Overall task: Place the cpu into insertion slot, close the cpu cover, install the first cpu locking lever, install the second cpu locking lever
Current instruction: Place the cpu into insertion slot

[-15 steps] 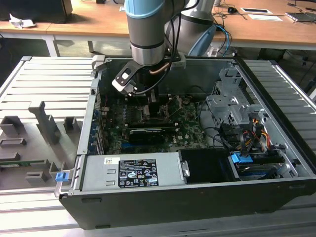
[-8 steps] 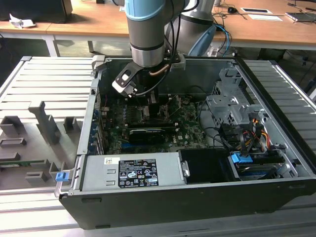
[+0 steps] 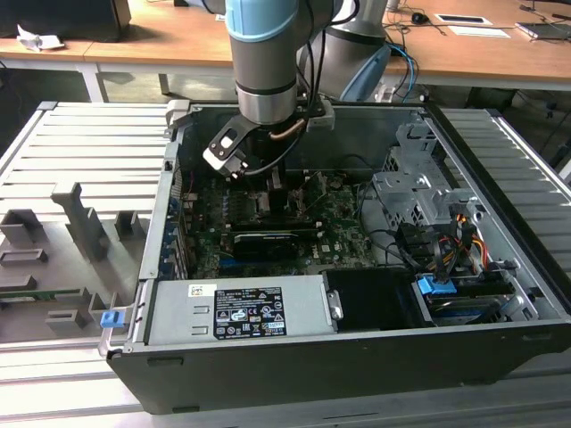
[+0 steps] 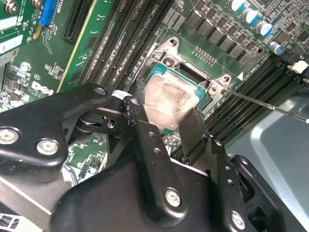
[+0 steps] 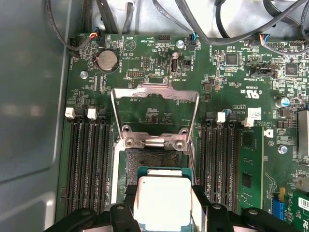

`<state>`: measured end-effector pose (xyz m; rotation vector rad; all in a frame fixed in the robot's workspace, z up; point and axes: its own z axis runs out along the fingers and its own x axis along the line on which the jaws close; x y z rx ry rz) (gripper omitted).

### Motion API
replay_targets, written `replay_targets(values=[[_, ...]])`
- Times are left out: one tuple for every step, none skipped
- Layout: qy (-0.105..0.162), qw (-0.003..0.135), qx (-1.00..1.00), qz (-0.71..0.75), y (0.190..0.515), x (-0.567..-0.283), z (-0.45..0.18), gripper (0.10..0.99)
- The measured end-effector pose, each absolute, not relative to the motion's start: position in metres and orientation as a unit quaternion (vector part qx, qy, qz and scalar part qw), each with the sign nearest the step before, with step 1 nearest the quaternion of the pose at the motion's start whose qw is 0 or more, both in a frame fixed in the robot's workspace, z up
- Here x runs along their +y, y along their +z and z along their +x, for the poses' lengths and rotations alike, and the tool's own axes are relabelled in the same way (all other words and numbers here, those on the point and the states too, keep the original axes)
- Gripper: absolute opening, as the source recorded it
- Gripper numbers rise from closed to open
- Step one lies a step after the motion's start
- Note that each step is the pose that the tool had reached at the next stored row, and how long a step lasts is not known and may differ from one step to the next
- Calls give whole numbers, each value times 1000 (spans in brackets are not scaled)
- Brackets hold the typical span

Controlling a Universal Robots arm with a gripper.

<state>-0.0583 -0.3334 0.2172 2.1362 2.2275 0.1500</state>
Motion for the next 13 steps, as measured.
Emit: replay_targets(values=[[48, 26, 720, 692, 217, -333, -58, 525], [48, 26, 719, 693, 217, -333, -58, 525], [48, 26, 719, 693, 217, -333, -57, 525], [48, 26, 719, 693, 217, -333, -56, 525], [48, 26, 719, 693, 217, -333, -56, 525], [48, 26, 719, 693, 217, -333, -55, 525], [48, 26, 719, 693, 217, -333, -55, 525], [48, 25, 718, 694, 217, -333, -54, 525], [48, 25, 717, 694, 217, -333, -53, 525], [48, 26, 716, 696, 217, -333, -52, 525], [47, 26, 714, 698, 217, -333, -51, 525], [47, 26, 714, 698, 217, -333, -50, 525], [47, 26, 714, 698, 217, -332, -50, 525]])
